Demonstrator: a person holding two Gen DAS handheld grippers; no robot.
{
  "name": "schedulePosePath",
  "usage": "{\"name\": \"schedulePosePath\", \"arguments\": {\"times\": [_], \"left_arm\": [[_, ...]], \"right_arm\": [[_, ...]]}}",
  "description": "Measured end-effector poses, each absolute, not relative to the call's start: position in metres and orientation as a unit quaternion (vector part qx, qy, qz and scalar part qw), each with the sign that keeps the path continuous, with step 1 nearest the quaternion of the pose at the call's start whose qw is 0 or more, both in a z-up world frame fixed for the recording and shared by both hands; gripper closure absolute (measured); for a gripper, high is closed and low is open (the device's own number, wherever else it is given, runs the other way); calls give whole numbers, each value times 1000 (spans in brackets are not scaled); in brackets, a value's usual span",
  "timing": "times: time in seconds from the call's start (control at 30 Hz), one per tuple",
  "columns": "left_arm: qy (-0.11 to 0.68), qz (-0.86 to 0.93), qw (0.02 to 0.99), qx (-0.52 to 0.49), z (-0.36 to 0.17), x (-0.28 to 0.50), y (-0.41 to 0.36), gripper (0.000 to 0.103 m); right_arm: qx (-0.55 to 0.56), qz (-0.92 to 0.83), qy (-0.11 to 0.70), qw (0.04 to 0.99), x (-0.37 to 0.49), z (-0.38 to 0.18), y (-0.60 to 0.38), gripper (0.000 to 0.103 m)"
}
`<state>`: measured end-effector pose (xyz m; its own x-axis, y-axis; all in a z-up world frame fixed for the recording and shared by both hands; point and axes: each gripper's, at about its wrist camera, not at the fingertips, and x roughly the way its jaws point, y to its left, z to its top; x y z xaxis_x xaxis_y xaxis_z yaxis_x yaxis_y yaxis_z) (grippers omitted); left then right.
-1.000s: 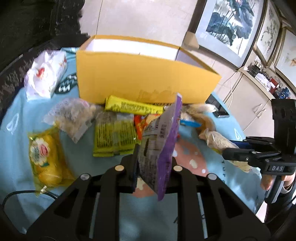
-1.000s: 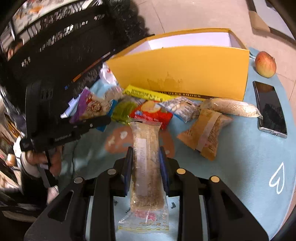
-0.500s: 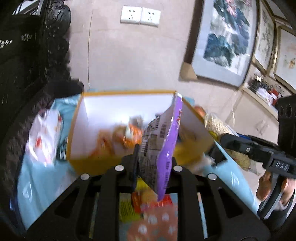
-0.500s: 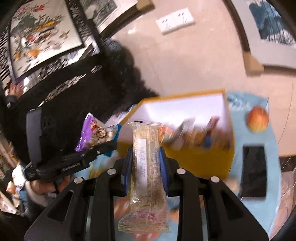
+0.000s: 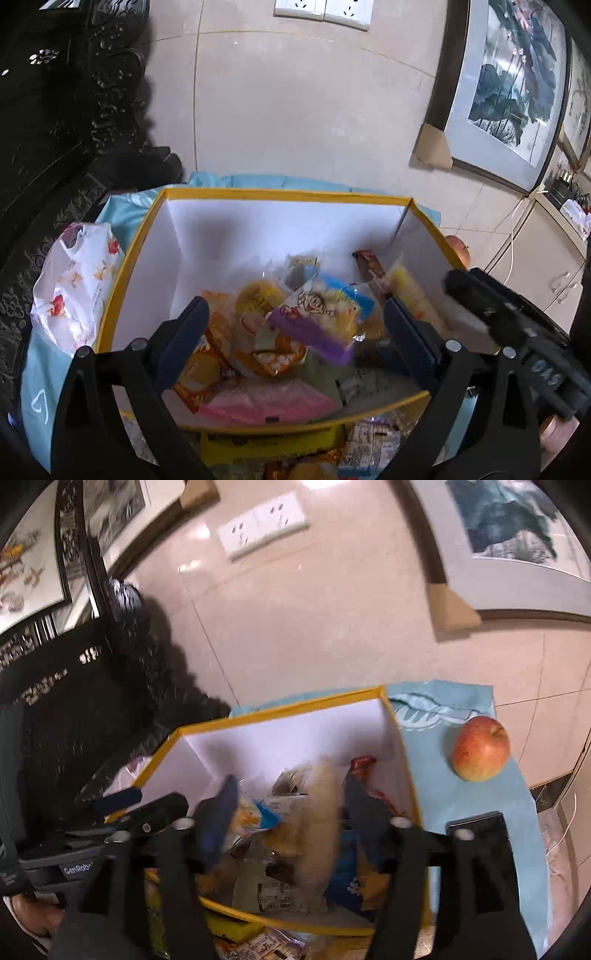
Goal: Organize snacks
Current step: 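Carry both held bags over the yellow box and open both grippers, then move both open grippers back over the snack pile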
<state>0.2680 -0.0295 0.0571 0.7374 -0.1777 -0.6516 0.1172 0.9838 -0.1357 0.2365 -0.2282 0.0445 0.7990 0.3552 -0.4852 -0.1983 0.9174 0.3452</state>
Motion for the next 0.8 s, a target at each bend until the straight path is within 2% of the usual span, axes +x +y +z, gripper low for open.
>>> {"name": "schedulePosePath", "arguments": {"times": [0.13, 0.2, 0.37, 0.43, 0.5, 0.53, 0.8], "left_arm": [[355, -74, 931, -52, 58, 257, -23, 6], [353, -77, 931, -50, 59, 246, -23, 6], [353, -74, 932, -30, 58, 221, -21, 5], [352, -72, 933, -20, 57, 208, -18, 4], [353, -65, 933, -6, 54, 192, -13, 4], [354, -58, 934, 1, 51, 182, -8, 2], [370, -6, 929, -25, 24, 114, 52, 2]], "right_arm": [[153, 155, 286, 933, 222, 44, -235, 35], [149, 157, 285, 934, 212, 46, -234, 31], [127, 166, 282, 937, 184, 57, -226, 29], [122, 166, 279, 938, 170, 59, -224, 24], [123, 158, 277, 940, 159, 57, -224, 6], [129, 153, 275, 940, 152, 54, -224, 3], [173, 176, 294, 923, 134, 12, -228, 1]]}}
